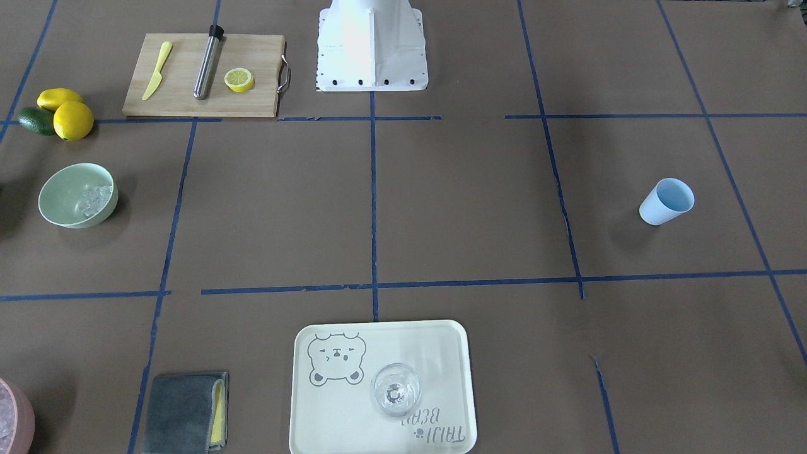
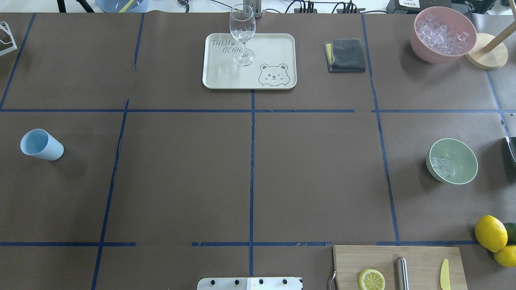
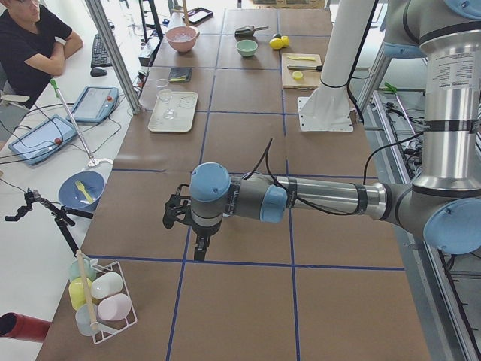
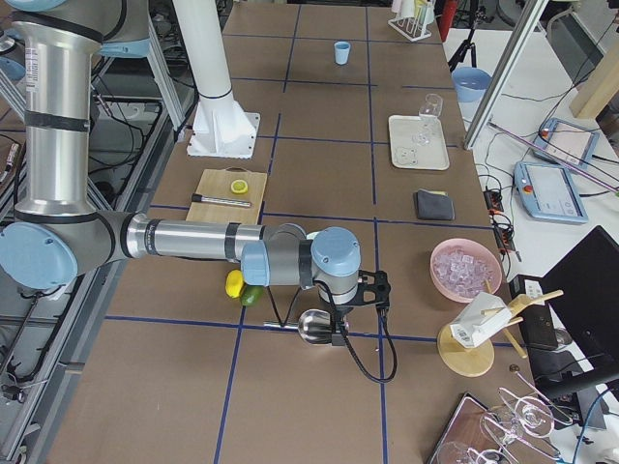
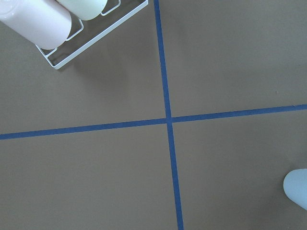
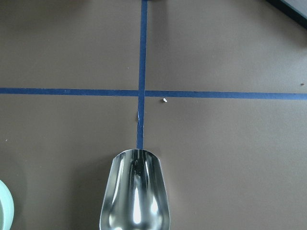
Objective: Pour ice into bowl
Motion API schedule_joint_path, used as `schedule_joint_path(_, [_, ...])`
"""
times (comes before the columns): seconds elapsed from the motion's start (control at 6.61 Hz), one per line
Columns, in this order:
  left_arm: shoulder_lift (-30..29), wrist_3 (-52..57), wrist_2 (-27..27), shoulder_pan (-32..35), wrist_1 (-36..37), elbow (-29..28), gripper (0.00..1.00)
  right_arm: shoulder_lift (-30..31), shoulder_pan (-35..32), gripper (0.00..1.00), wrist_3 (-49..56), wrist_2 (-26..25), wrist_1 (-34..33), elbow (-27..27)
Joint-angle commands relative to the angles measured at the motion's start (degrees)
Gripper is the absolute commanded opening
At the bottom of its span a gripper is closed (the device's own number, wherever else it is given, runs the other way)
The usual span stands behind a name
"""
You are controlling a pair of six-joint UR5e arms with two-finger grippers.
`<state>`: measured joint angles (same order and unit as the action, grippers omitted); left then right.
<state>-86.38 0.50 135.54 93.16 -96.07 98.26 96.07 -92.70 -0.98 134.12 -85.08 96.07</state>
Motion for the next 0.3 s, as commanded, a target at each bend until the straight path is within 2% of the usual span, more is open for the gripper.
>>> schedule_joint_path(0.0, [0.0,0.0,0.0,0.0,0.0,0.0,1.0,0.0,0.0,1.0,-0.1,0.1,0.0,0.1])
schedule_joint_path(0.15, [0.0,0.0,0.1,0.0,0.0,0.0,1.0,0.0,0.0,1.0,-0.1,0.1,0.0,0.2])
